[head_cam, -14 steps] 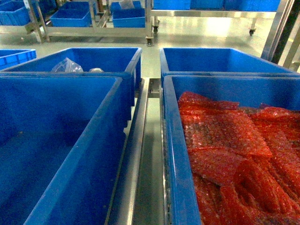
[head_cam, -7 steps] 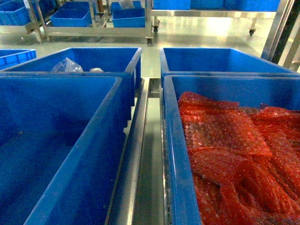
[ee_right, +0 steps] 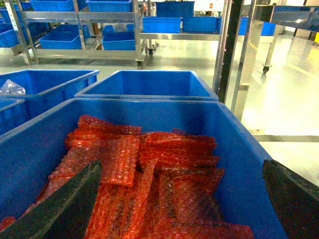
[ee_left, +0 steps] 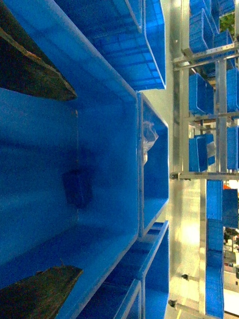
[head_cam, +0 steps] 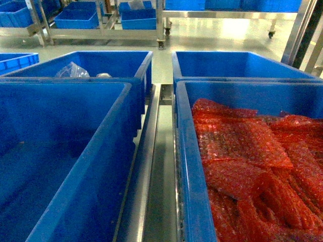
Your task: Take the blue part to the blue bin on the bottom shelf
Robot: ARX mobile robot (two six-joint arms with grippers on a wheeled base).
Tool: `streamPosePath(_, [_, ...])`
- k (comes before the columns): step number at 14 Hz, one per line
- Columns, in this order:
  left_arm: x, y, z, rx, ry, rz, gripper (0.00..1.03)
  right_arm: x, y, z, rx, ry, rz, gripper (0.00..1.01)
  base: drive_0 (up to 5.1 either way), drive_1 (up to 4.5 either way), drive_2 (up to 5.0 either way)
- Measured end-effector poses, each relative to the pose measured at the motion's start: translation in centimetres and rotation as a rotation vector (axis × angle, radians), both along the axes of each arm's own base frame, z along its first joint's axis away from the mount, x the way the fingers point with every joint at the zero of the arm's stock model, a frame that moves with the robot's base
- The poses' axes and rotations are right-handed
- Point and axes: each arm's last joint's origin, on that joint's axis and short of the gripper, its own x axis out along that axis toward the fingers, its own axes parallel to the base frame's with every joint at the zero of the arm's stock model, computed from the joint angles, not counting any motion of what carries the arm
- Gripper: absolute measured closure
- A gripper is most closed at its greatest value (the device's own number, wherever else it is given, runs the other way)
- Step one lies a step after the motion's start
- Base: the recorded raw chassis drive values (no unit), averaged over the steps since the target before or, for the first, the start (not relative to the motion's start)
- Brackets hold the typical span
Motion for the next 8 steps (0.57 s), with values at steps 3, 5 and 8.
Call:
streamPosePath(3, [0.00, 0.00, 0.00, 0.000, 0.000, 0.000, 0.05, 0.00, 0.00, 0.00, 0.000, 0.000, 0.000, 0.03, 0.0, 0.00, 0.0])
streamPosePath(5, [0.00, 0.00, 0.00, 0.000, 0.000, 0.000, 0.05, 0.00, 0.00, 0.00, 0.000, 0.000, 0.000, 0.03, 0.0, 0.00, 0.0])
streamPosePath(8, [0.00, 0.00, 0.00, 0.000, 0.000, 0.000, 0.05, 0.00, 0.00, 0.00, 0.000, 0.000, 0.000, 0.03, 0.0, 0.00, 0.0])
